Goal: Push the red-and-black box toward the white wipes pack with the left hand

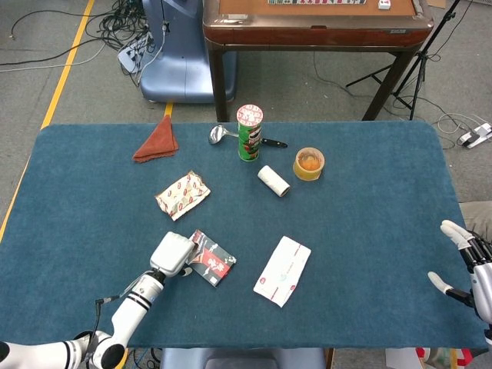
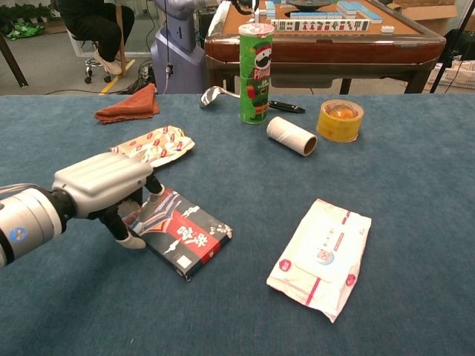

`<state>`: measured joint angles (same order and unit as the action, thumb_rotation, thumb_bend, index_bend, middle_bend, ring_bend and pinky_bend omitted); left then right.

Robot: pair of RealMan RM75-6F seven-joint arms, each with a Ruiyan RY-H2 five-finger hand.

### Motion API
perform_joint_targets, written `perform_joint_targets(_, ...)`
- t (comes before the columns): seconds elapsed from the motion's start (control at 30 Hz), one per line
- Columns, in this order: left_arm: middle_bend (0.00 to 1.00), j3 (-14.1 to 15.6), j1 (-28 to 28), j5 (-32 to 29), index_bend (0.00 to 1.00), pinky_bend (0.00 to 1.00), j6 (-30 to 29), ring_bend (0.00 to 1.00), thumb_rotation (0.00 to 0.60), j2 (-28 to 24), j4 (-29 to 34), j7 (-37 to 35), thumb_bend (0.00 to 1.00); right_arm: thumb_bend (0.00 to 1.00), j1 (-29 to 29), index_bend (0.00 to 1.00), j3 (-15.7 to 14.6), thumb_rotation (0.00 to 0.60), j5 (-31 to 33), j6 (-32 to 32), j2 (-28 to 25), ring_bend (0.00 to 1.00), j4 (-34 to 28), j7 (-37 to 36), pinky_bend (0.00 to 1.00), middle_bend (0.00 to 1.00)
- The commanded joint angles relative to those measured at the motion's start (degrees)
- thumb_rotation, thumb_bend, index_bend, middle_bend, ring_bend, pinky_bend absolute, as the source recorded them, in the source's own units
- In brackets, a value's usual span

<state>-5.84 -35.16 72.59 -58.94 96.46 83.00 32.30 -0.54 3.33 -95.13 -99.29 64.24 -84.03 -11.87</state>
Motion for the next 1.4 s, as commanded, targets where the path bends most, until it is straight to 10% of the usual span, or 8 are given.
perform_joint_targets(0.03, 1.0, -0.22, -0.33, -0.28, 0.85, 1.0, 0.05, 0.87, 0.6, 0.31, -0.18, 0.14, 0.0, 0.06, -0.01, 0.18, -0.02, 0.6, -0.06, -0.05, -0.01, 0.2, 0.03, -0.03, 0.35, 0.21)
perform_joint_targets(1.4, 1.0, -4.19, -7.71, -4.27, 0.85, 1.0, 1.68, 0.87, 0.6, 7.28, -6.88, 1.7, 0.0, 0.06, -0.92, 0.18, 0.01, 0.6, -0.52, -2.05, -0.62, 0.2, 0.24, -2.03, 0.35, 0.21)
